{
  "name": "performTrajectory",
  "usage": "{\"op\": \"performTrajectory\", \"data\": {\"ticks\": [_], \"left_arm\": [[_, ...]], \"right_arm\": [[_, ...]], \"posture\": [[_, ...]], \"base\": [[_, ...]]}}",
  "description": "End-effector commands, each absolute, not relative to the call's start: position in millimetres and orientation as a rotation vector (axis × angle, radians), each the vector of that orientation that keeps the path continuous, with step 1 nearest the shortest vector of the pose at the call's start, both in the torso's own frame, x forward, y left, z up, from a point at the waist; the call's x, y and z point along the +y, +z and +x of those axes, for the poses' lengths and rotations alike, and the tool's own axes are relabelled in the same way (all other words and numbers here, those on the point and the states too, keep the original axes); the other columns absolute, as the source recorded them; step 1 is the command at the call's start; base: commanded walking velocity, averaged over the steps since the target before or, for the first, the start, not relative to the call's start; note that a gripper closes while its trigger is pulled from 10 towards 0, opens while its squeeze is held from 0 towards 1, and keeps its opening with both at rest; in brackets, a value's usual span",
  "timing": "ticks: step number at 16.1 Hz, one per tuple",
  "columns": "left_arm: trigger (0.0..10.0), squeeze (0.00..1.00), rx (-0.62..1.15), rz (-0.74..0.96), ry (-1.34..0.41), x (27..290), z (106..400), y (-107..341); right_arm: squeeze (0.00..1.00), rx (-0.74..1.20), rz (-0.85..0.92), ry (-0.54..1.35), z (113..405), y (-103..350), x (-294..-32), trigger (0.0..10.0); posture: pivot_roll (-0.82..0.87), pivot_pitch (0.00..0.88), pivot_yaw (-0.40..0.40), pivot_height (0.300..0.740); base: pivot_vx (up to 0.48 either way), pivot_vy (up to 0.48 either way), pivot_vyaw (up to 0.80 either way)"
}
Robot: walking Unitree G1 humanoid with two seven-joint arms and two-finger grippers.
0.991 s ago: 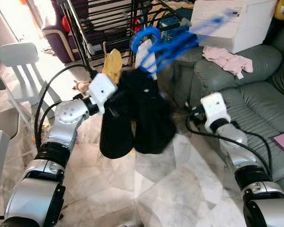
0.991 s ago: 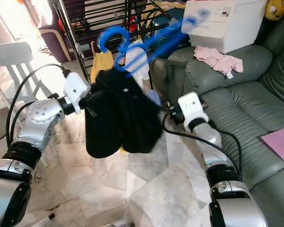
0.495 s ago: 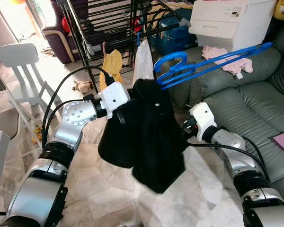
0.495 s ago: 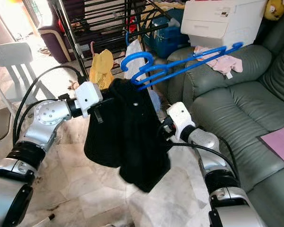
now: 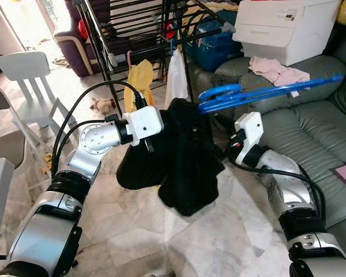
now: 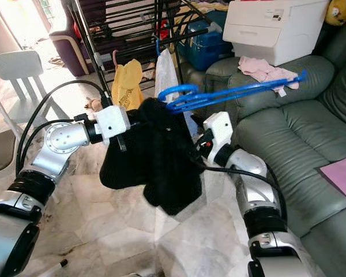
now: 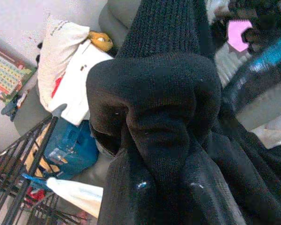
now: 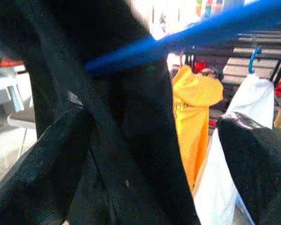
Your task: Hang hanger
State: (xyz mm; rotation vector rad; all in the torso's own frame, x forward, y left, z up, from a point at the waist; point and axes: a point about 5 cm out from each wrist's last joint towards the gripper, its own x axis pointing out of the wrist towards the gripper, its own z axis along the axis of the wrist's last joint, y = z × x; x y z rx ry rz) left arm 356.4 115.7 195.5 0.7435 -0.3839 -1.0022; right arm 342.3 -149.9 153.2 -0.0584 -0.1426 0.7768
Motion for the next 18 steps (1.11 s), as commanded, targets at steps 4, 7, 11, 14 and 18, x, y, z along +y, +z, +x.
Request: {"op": "performTrajectory", "data": {"ticks": [4, 7, 11, 14, 18], "left_arm": [[0.0, 0.0, -0.341, 0.745, -0.932, 133, 360, 190], [0.0, 0.0, -0.303, 0.73, -0.888, 142, 362, 183], [0.0, 0.0, -0.349, 0.695, -0.945, 133, 353, 181], [0.0, 0.0, -0.413, 0.653, -1.004, 118, 346, 189], [0.0, 0.0, -0.482, 0.596, -0.995, 108, 346, 206]], "right_arm": [[0.0, -0.17, -0.082, 0.795, 343, 168, -155, 10.0], [0.0, -0.146, -0.137, 0.741, 343, 162, -166, 10.0], [0.0, -0.048, -0.214, 0.688, 344, 140, -164, 10.0], [0.0, -0.028, -0.214, 0.705, 346, 135, -156, 10.0], [0.0, 0.018, -0.211, 0.709, 349, 127, -149, 10.0]], "posture": [[-0.13, 0.0, 0.11, 0.74], [-0.13, 0.0, 0.11, 0.74], [-0.13, 0.0, 0.11, 0.74], [-0.12, 0.0, 0.105, 0.74], [-0.13, 0.0, 0.103, 0.74]], "base": [[0.0, 0.0, 0.0], [0.0, 0.0, 0.0], [0.0, 0.0, 0.0], [0.0, 0.0, 0.0], [0.0, 0.0, 0.0]]}}
